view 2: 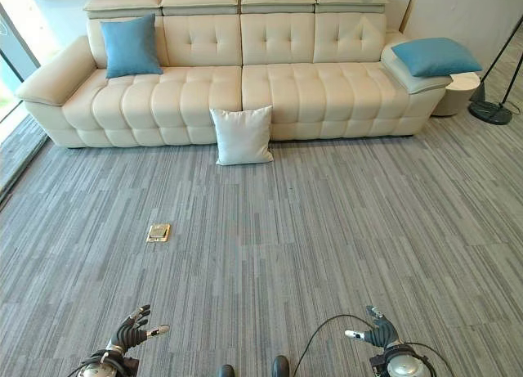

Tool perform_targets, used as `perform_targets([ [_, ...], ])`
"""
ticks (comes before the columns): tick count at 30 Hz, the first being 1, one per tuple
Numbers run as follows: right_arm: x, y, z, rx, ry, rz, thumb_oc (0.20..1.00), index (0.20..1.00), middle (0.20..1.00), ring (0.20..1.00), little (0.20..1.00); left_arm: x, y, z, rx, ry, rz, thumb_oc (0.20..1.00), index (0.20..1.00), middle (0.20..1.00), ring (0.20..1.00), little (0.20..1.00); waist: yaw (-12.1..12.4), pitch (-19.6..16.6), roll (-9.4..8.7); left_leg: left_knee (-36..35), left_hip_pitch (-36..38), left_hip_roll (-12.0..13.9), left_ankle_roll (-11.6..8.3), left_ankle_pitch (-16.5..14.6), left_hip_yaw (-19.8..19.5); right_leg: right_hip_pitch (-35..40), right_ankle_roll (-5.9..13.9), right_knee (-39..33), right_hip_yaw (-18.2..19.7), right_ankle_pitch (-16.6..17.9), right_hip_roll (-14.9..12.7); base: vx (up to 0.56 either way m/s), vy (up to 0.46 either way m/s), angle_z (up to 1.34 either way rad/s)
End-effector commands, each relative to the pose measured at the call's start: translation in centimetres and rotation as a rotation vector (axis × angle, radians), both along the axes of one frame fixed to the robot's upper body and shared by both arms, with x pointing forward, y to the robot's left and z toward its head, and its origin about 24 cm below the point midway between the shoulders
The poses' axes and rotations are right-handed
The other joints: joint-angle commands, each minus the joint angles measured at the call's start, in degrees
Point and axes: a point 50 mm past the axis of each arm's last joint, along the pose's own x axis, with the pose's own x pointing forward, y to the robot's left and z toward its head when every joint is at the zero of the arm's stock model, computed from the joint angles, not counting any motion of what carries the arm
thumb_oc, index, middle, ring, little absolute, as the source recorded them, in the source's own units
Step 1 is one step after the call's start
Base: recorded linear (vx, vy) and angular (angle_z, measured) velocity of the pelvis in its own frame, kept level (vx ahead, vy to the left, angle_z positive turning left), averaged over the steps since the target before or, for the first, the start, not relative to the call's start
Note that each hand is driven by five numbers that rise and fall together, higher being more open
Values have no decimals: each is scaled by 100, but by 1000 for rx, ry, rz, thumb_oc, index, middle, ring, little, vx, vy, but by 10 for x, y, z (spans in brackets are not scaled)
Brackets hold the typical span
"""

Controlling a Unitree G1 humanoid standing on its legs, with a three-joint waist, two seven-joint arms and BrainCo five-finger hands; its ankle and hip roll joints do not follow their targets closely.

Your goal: Pick up all the scattered cushions and arrange them neatly on the sofa.

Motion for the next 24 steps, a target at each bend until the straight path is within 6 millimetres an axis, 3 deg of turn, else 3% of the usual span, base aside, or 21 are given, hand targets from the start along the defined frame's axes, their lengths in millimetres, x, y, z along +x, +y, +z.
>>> perform_targets([
  [1, 17, 2, 10, -30, -70, 39, 1000, 1000, 1000, 1000, 1000, 7, 16, 7, 39, -39, 49, 1000, 1000, 1000, 1000, 1000, -33, -45, -149, 17, 171, 136, -282, -505, -93, 158, 511, 103, -58, -472, -304, 0, 0, 0],
  [8, 21, 2, 13, -22, -94, 6, 1000, 1000, 1000, 1000, 1000, 4, 24, 7, 36, -42, 120, 1000, 1000, 1000, 1000, 1000, 50, 30, -200, 166, 14, 99, -234, -565, -136, 63, 525, 229, -111, -514, -356, 25, 22, 5],
  [19, 40, 12, 20, -12, -140, 33, 1000, 1000, 1000, 1000, 1000, 14, 31, 18, 42, -104, 147, 1000, 1000, 1000, 1000, 1000, 252, 281, -357, 1192, -778, -110, -30, -980, -276, -409, 592, 733, 1, -604, -529, 17, 73, -1],
  [24, 49, 22, 22, 15, -168, 47, 1000, 1000, 1000, 1000, 1000, 20, 32, 22, 55, -117, 128, 1000, 1000, 1000, 1000, 1000, 303, 397, -367, 1393, -819, -255, 181, -1177, -374, -840, 777, 1612, 130, -563, -639, 64, 161, -12],
])
